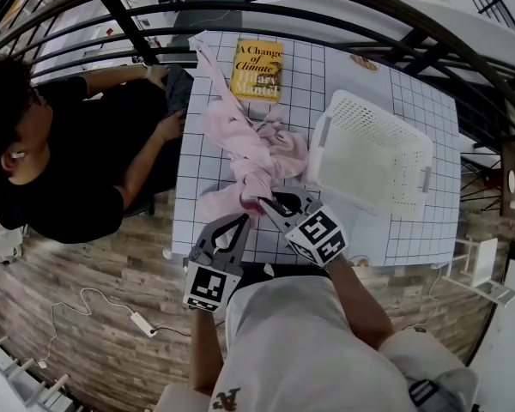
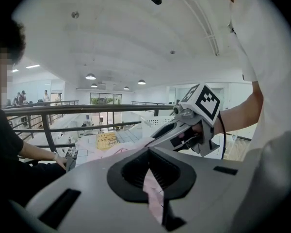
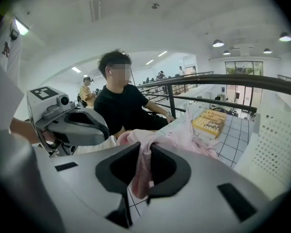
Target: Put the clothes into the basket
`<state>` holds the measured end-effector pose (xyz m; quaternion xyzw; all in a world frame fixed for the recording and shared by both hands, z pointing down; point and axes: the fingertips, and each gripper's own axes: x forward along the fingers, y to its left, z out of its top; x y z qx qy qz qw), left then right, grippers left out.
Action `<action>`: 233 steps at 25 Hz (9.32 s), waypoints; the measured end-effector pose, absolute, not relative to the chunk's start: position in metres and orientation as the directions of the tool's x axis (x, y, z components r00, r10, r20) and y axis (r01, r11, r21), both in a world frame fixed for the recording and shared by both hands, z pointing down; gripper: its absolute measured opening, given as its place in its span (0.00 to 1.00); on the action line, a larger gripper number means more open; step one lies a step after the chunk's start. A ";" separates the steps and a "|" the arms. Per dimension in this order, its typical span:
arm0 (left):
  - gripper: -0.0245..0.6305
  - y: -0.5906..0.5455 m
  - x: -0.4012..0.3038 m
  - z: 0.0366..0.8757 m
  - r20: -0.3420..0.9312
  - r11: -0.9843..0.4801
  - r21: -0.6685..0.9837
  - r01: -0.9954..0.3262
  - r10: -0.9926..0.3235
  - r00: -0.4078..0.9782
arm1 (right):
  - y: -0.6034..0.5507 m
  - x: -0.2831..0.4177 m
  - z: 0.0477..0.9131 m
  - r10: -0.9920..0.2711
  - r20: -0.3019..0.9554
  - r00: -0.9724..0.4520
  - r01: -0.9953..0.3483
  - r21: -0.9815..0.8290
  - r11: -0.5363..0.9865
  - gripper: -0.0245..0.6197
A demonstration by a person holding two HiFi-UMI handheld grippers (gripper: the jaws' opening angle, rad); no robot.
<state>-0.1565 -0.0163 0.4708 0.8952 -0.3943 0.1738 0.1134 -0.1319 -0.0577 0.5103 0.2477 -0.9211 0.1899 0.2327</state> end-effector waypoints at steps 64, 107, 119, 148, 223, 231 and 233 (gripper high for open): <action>0.04 -0.023 -0.094 0.285 0.110 -0.784 -0.236 -0.575 -0.609 0.785 | -0.066 -0.049 0.260 -0.682 0.048 -0.730 -0.683 -0.063 0.727 0.13; 0.04 -0.065 0.049 0.262 0.039 -0.868 -0.283 -0.408 -0.436 0.899 | -0.106 0.120 0.228 -0.832 -0.081 -0.548 -0.829 -0.081 0.554 0.13; 0.04 -0.072 0.083 0.292 0.111 -0.902 -0.249 -0.352 -0.388 0.915 | -0.112 0.162 0.269 -0.870 -0.010 -0.493 -0.861 -0.134 0.490 0.13; 0.04 -0.098 0.145 0.382 0.267 -0.949 -0.146 -0.280 -0.310 0.912 | -0.122 0.216 0.411 -0.841 0.318 -0.438 -0.898 -0.205 0.390 0.13; 0.04 -0.118 0.163 0.444 0.376 -0.958 -0.039 -0.285 -0.278 0.884 | -0.120 0.185 0.514 -0.542 0.743 -0.393 -0.777 0.046 0.627 0.41; 0.04 -0.117 0.163 0.443 0.371 -0.958 -0.042 -0.283 -0.278 0.886 | -0.113 0.188 0.513 -0.527 0.778 -0.343 -0.749 0.112 0.653 0.49; 0.04 -0.115 0.162 0.442 0.371 -0.959 -0.042 -0.281 -0.276 0.886 | -0.113 0.190 0.512 -0.529 0.782 -0.330 -0.748 0.125 0.652 0.50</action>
